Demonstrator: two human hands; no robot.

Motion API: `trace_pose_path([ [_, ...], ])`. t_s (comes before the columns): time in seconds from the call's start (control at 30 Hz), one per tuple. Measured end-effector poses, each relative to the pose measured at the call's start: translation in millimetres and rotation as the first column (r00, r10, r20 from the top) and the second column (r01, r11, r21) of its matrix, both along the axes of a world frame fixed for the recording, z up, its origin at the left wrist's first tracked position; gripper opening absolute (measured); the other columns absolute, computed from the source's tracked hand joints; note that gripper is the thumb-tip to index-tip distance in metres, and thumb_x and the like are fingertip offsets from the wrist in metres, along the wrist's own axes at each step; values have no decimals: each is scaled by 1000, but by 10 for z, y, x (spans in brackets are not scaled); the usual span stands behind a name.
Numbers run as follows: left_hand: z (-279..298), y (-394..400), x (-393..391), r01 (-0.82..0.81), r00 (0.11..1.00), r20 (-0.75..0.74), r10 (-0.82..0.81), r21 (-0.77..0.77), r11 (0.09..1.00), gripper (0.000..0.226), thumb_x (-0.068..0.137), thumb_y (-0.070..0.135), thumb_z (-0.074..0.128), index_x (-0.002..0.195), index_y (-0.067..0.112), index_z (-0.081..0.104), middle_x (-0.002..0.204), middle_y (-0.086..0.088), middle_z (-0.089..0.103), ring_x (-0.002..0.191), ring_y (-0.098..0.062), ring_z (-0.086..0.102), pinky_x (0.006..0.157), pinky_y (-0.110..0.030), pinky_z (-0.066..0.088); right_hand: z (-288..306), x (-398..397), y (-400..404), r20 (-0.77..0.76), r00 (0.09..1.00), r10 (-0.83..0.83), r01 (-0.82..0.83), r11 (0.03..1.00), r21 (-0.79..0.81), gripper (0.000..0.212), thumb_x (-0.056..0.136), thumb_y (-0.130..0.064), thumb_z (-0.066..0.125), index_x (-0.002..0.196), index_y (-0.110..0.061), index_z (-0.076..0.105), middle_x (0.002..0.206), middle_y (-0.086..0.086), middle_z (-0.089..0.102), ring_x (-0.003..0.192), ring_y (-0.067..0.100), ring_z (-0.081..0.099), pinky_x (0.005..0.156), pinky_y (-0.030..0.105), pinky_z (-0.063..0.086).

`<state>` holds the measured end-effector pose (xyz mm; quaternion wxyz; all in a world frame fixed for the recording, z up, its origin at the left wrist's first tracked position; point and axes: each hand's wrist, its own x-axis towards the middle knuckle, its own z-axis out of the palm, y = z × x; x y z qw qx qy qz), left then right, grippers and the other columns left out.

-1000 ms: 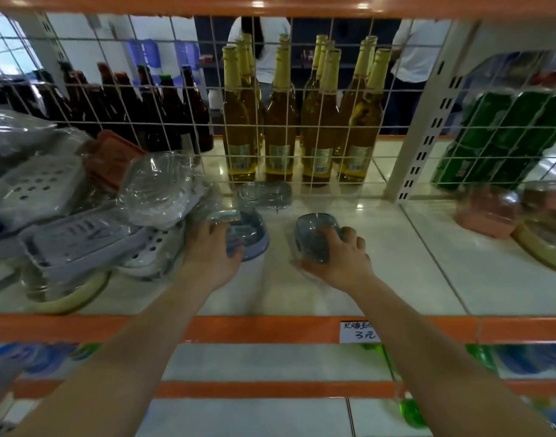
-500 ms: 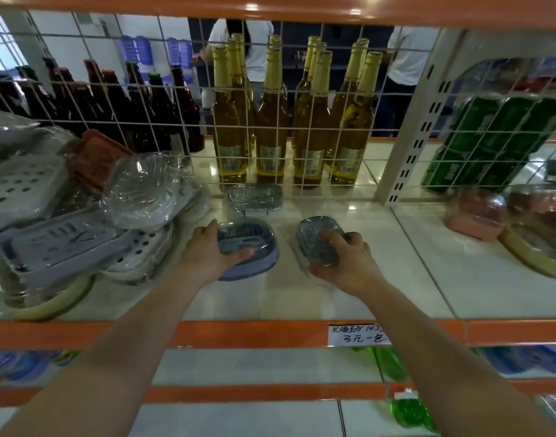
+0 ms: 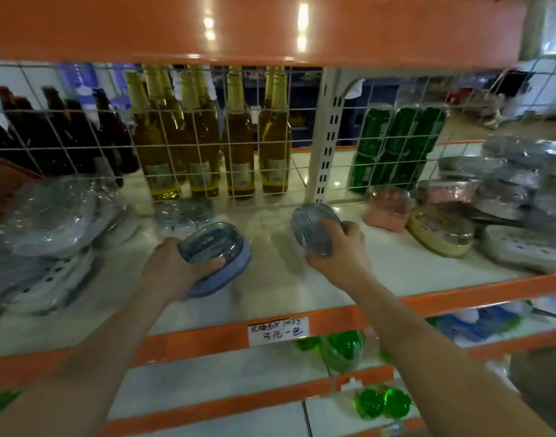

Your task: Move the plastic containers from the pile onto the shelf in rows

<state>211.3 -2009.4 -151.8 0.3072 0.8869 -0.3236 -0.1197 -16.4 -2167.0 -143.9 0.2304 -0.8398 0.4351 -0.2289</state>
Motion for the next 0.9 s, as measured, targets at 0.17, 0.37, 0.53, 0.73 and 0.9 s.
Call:
trace_pose_path([
  [0.17,230,-607,-644,36,999,-18,-41,-237,971,65,68,46,80,115,7,59,104,-7,61,85,-19,52,69,-28,38,215,-609,-526,45,995,-89,91,995,-41,73,79,-34,72,142,-26,34,141,12,26,130,32,29,103,39,36],
  [0.37,394,-1534,-1421,132,991,9,-135,-299,945,56,63,65,74,90,18,59,91,6,62,81,-13,57,62,-23,44,446,-1372,-1277,135,978,-161,179,975,-130,71,78,-33,74,139,-27,39,136,15,30,128,34,30,103,41,36],
  [0.53,423,-2322,-1963,34,989,-120,-83,-364,931,55,69,56,74,92,10,58,87,0,60,73,-16,54,51,-23,36,570,-1964,-1781,212,957,-197,244,944,-221,68,76,-27,74,137,-22,44,141,17,31,129,36,31,104,45,35],
  [0.73,402,-3042,-2376,-35,980,-196,-43,-378,925,87,61,73,70,107,1,59,99,-10,64,81,-23,59,55,-25,40,737,-2370,-2306,206,948,-241,295,911,-288,72,75,-30,74,139,-22,40,146,14,26,132,35,25,104,46,35],
  [0.9,439,-3444,-2546,-150,980,-176,92,-351,924,89,72,67,65,120,-6,49,115,-18,60,101,-32,59,66,-28,38,857,-2478,-2648,225,941,-253,311,909,-277,67,79,-28,70,138,-26,41,147,9,25,133,30,27,107,42,34],
])
